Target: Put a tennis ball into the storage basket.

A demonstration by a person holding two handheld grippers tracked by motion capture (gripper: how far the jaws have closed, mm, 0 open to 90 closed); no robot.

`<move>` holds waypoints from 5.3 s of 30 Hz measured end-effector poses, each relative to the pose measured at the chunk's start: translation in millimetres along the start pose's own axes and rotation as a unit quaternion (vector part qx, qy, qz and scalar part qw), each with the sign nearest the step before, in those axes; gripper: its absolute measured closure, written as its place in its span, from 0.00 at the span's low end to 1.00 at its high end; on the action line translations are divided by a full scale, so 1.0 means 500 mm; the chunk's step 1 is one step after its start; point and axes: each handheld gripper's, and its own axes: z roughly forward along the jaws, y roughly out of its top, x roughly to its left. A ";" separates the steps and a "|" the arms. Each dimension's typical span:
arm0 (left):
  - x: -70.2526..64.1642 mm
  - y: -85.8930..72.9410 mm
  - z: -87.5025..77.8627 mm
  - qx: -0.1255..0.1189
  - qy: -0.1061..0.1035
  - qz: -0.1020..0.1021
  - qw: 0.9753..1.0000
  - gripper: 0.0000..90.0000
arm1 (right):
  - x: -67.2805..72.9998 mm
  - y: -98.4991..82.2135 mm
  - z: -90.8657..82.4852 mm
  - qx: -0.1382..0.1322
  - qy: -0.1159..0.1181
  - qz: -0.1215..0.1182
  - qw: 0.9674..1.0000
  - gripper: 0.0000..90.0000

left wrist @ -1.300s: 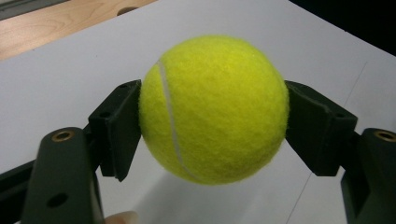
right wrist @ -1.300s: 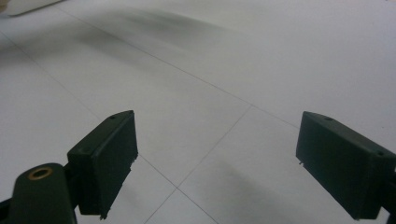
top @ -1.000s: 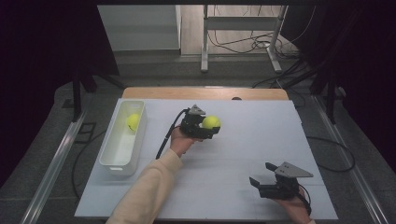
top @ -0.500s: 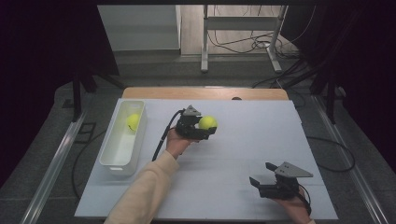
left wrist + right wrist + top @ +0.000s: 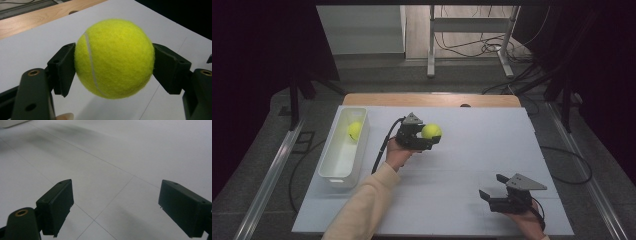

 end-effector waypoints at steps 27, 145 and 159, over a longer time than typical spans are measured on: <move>-0.004 -0.014 -0.068 -0.030 -0.012 -0.002 0.999 0.29 | 0.001 -0.001 0.003 0.003 -0.003 0.003 1.000 0.15; 0.054 -0.028 -0.305 -0.119 0.047 -0.048 0.991 0.29 | -0.003 0.001 -0.002 0.000 -0.008 -0.002 1.000 0.15; 0.074 -0.044 -0.336 -0.118 0.069 -0.052 0.989 0.29 | -0.003 0.000 -0.002 0.002 -0.011 0.001 1.000 0.15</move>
